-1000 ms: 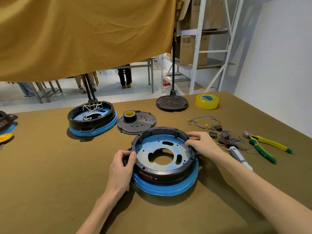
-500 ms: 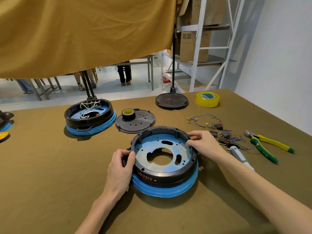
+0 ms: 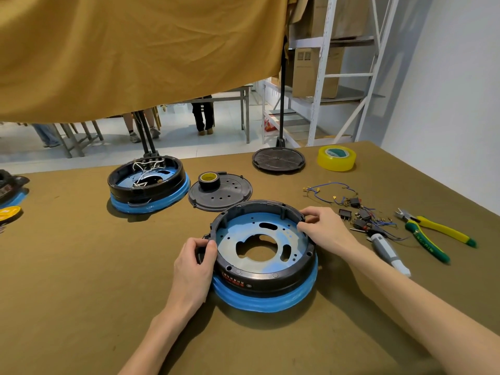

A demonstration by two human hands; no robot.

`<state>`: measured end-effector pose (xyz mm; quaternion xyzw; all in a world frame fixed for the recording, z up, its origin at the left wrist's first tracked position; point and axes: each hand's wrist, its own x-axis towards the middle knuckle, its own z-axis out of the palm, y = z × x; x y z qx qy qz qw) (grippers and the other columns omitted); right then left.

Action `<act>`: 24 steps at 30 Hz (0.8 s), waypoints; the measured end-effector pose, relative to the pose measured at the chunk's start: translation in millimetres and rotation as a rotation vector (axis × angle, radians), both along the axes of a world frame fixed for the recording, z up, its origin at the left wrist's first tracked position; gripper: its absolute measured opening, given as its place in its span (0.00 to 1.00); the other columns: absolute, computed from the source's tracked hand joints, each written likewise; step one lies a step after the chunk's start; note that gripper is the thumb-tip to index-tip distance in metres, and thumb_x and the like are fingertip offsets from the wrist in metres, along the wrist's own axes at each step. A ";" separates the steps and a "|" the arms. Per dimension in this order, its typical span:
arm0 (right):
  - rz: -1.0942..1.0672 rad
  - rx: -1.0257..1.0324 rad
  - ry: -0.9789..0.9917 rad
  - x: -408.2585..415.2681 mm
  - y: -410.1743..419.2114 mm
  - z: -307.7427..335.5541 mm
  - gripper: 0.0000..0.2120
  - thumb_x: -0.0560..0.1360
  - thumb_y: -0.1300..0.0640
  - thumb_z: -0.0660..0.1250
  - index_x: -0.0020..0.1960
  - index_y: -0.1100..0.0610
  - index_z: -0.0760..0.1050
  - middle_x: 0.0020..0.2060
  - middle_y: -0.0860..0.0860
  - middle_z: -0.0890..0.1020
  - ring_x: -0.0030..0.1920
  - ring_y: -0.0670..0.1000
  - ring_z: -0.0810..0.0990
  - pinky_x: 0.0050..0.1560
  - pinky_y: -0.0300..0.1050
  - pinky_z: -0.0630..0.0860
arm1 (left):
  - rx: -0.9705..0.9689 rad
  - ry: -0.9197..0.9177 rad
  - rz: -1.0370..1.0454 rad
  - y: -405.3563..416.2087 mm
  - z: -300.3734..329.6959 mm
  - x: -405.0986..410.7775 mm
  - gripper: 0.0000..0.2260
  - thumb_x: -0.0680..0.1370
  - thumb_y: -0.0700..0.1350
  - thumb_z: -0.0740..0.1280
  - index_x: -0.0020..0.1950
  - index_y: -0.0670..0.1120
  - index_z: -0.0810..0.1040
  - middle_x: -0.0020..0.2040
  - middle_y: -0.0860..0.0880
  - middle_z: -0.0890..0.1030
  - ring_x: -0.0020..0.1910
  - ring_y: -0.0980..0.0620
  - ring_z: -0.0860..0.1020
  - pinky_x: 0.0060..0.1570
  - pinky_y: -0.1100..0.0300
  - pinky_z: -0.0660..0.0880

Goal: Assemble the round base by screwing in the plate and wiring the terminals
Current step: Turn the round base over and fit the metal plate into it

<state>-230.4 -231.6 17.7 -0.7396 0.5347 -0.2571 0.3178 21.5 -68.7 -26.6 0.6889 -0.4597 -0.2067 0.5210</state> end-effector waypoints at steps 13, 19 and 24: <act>-0.067 -0.102 -0.213 -13.5 42.0 -5.3 0.16 0.76 0.62 0.69 0.56 0.42 0.83 0.43 0.33 0.83 0.46 0.35 0.81 0.39 0.31 0.76 | -0.086 0.061 -0.053 7.8 4.5 1.8 0.17 0.75 0.64 0.64 0.56 0.56 0.78 0.52 0.60 0.82 0.53 0.65 0.79 0.50 0.67 0.77; -0.161 -0.276 -0.368 -20.7 68.7 -2.5 0.22 0.77 0.60 0.70 0.70 0.50 0.79 0.54 0.44 0.82 0.54 0.37 0.78 0.50 0.36 0.76 | -0.272 0.071 -0.026 14.1 11.4 0.7 0.18 0.73 0.63 0.65 0.59 0.58 0.79 0.56 0.72 0.79 0.60 0.68 0.76 0.53 0.73 0.75; -0.163 -0.321 -0.470 -19.3 76.0 -1.3 0.22 0.77 0.61 0.71 0.69 0.49 0.79 0.51 0.45 0.82 0.52 0.38 0.78 0.49 0.37 0.78 | -0.349 0.059 0.006 11.6 11.8 -4.1 0.16 0.73 0.61 0.64 0.58 0.60 0.78 0.61 0.64 0.79 0.62 0.69 0.76 0.52 0.75 0.75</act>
